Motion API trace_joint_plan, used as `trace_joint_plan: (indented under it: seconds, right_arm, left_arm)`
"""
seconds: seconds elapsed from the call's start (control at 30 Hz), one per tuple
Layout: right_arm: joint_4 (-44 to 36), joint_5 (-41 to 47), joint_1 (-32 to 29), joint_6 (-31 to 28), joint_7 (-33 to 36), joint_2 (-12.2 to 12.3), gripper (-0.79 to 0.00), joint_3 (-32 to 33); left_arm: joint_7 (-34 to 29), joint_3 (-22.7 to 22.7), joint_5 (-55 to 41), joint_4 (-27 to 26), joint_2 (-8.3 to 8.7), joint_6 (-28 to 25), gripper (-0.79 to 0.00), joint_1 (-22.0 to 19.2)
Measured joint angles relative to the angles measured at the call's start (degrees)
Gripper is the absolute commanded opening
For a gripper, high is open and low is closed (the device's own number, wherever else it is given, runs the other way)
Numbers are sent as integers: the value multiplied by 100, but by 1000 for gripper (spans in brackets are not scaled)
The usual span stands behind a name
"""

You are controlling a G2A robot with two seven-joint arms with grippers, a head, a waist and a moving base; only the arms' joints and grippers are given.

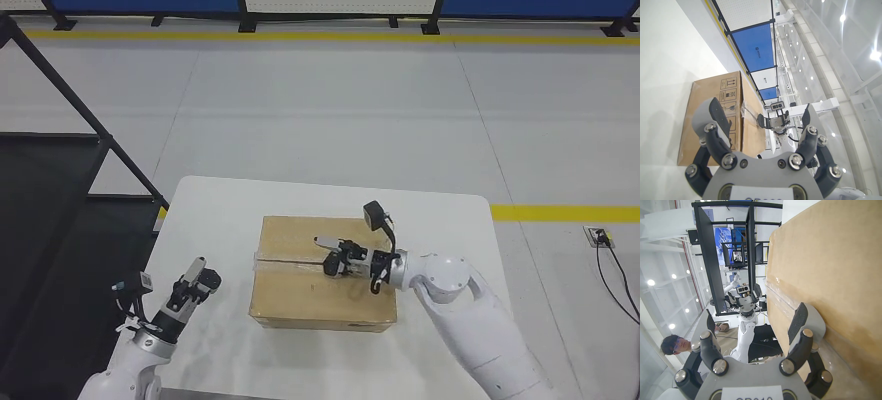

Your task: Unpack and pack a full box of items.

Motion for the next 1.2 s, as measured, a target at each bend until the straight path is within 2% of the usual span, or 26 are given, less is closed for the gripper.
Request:
trace_joint_plan:
  seconds: [0.5, 0.93, 1.03, 1.2]
  right_arm:
    - [-800, -290, -828, 440, 215, 342, 0, 988]
    - [-1407, -239, -1576, 376, 133, 556, 0, 1801]
    - [-1512, -119, -1790, 119, 107, 607, 0, 2078]
    - [-1612, 51, -2172, -739, -86, 677, 0, 2594]
  left_arm:
    - [11, 118, 91, 5, -15, 70, 0, -126]
    - [-75, 65, 90, 78, -5, 128, 0, -234]
    - [-86, -26, 33, 102, 4, 133, 0, -251]
    - [-112, -252, -135, 102, 25, 101, 0, -233]
